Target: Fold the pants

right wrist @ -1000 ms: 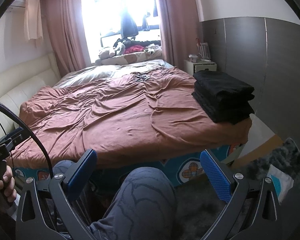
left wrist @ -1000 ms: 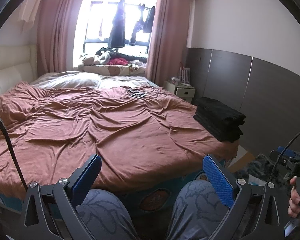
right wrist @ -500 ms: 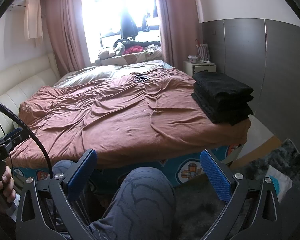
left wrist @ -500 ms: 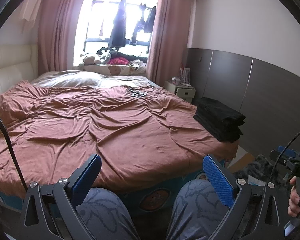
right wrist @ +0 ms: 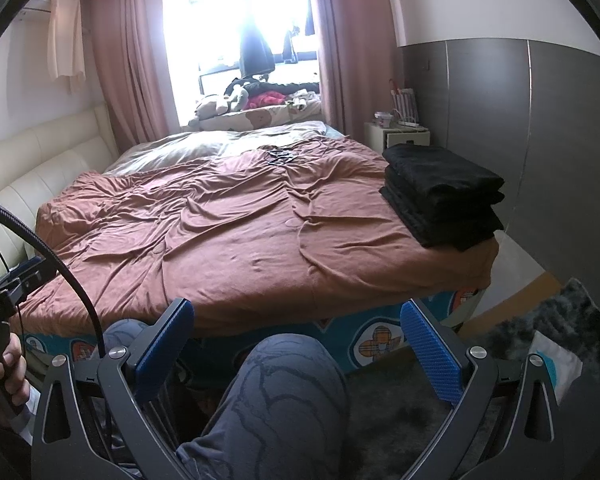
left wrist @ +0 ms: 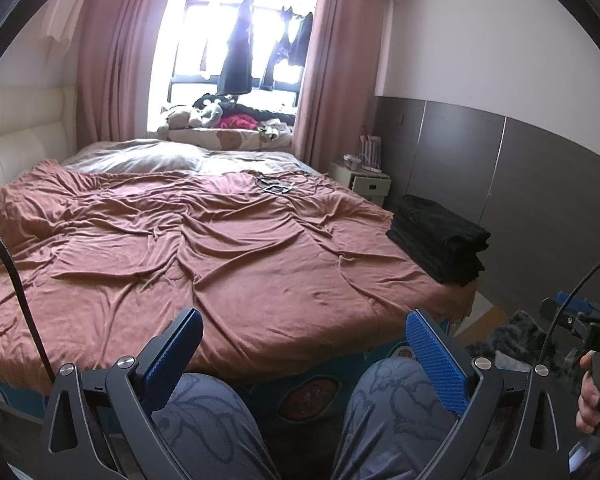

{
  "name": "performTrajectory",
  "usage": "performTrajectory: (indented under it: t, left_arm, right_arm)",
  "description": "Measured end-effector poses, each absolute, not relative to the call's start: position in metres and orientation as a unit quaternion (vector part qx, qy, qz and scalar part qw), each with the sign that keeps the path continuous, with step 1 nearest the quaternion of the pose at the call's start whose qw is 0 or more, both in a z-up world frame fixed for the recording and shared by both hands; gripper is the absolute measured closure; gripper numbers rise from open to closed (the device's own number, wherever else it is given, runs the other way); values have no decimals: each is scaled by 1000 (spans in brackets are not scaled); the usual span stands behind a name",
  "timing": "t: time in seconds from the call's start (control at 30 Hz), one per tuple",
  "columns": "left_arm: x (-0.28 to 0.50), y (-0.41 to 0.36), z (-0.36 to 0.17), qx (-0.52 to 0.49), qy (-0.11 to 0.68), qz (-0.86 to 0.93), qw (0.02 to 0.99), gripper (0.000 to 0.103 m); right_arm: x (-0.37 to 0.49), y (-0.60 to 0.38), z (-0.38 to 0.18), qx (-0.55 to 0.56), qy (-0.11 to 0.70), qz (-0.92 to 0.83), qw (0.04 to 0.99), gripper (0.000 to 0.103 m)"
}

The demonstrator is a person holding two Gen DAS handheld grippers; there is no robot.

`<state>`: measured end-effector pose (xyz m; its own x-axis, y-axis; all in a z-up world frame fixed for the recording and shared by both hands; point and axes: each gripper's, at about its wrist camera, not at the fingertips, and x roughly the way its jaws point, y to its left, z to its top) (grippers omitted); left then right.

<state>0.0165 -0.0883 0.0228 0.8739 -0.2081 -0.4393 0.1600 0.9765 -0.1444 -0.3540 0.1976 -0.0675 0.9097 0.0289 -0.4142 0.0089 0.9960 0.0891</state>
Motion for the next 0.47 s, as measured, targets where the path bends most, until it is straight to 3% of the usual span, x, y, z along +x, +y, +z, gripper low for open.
performTrajectory:
  t: [0.47]
  left_arm:
    - [15, -88, 22, -53, 233, -95, 966, 0]
  right_arm:
    - [-354, 201, -68, 40, 215, 4, 976, 0]
